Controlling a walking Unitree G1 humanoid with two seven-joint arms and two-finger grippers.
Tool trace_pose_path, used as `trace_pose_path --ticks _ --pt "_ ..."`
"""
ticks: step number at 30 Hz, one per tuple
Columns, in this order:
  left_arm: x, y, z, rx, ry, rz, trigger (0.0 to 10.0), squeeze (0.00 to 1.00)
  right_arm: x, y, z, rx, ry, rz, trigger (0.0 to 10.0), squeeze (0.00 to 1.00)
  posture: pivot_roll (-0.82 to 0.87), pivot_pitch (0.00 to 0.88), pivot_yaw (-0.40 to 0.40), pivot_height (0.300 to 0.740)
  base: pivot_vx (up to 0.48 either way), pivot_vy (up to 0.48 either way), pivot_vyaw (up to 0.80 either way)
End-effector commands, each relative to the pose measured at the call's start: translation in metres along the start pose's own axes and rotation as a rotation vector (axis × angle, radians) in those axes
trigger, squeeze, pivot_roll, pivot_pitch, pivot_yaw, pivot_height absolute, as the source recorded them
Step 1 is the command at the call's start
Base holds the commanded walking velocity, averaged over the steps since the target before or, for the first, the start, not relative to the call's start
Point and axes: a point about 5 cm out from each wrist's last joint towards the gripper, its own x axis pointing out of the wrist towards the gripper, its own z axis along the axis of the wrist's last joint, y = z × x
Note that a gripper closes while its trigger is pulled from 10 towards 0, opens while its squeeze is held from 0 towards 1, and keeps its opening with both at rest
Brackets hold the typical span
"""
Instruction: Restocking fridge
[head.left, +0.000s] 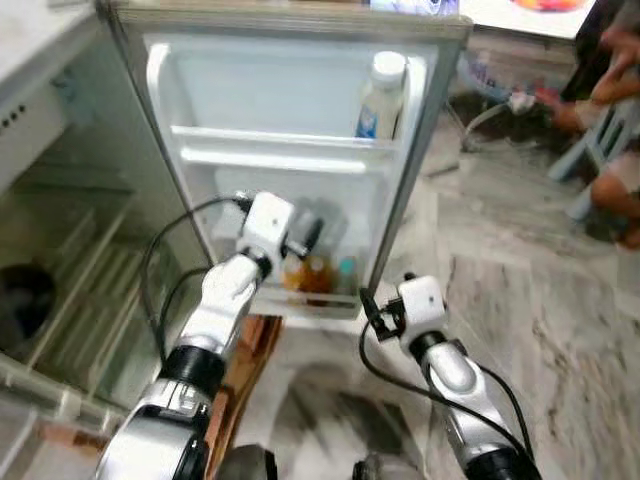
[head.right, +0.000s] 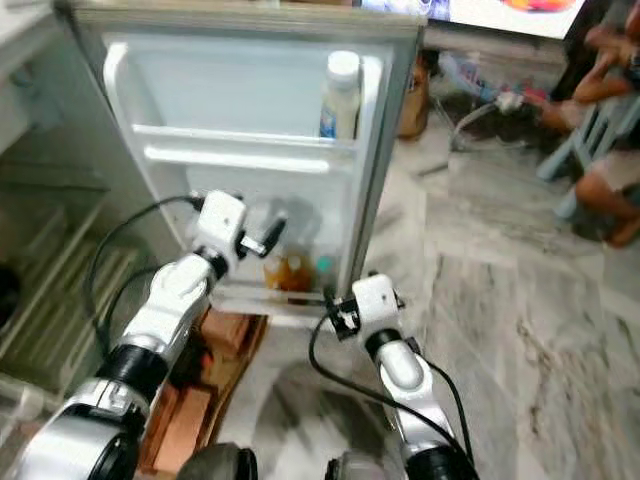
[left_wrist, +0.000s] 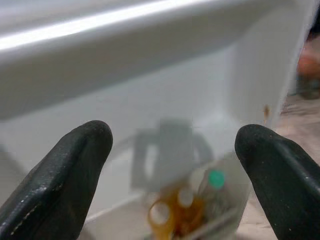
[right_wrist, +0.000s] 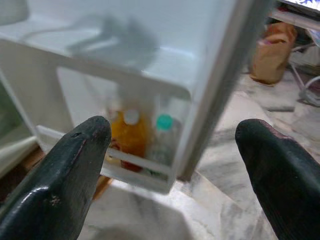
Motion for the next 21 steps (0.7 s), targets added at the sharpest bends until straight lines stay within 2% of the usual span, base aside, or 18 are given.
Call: trace_pose_path --ticks 1,5,9,10,11,12,13,14,15,18,21 --pt "-0.004 0.0 0.001 0.016 -0.009 0.015 10.0 0.0 -0.002 -0.007 -0.004 -0.006 0.014 -0.014 10.0 0.0 0.09 0.113 -0.022 0.74 0.0 0.0 0.0" --pt "-0.024 0.013 -0.002 0.055 -0.005 0.092 10.0 0.0 -0.001 -0.012 0.003 -0.009 -0.011 -0.043 10.0 0.0 0.12 0.139 -0.016 0.74 0.0 0.0 -0.13" --pt "-0.04 0.024 -0.008 0.063 0.014 0.148 10.0 0.0 0.0 -0.015 0.011 -0.009 -0.044 -0.079 10.0 0.0 0.11 0.139 -0.024 0.74 0.0 0.0 -0.8" --pt "-0.05 0.03 -0.012 0.076 0.025 0.178 10.0 0.0 0.001 -0.016 0.015 -0.012 -0.066 -0.09 10.0 0.0 0.1 0.137 -0.028 0.74 0.0 0.0 -0.8" --pt "-0.05 0.03 -0.012 0.076 0.025 0.178 10.0 0.0 0.001 -0.016 0.015 -0.012 -0.066 -0.09 10.0 0.0 0.1 0.137 -0.028 0.74 0.0 0.0 -0.8" --pt "-0.057 0.033 -0.017 0.064 0.039 0.198 10.0 0.0 0.002 -0.017 0.019 -0.014 -0.084 -0.104 10.0 0.0 0.09 0.132 -0.032 0.74 0.0 0.0 -0.8" --pt "-0.072 0.036 -0.026 0.037 0.067 0.234 10.0 0.0 0.004 -0.02 0.028 -0.012 -0.117 -0.13 10.0 0.0 0.09 0.131 -0.033 0.74 0.0 -0.244 -0.8" --pt "-0.072 0.036 -0.026 0.037 0.067 0.234 10.0 0.0 0.004 -0.02 0.028 -0.012 -0.117 -0.13 10.0 0.0 0.09 0.131 -0.033 0.74 0.0 -0.244 -0.8" --pt "-0.083 0.033 -0.031 0.02 0.092 0.241 10.0 0.0 0.006 -0.023 0.034 -0.007 -0.143 -0.155 10.0 0.0 0.09 0.127 -0.034 0.74 0.0 -0.405 -0.8" --pt "-0.091 0.029 -0.035 0.006 0.114 0.24 10.0 0.0 0.008 -0.027 0.042 0.005 -0.167 -0.188 10.0 0.0 0.09 0.109 -0.03 0.74 0.08 -0.399 -0.8" --pt "-0.09 0.028 -0.029 0.0 0.097 0.239 10.0 0.0 0.01 -0.029 0.046 0.01 -0.182 -0.197 10.0 0.0 0.08 0.093 -0.03 0.74 0.32 -0.355 -0.8"
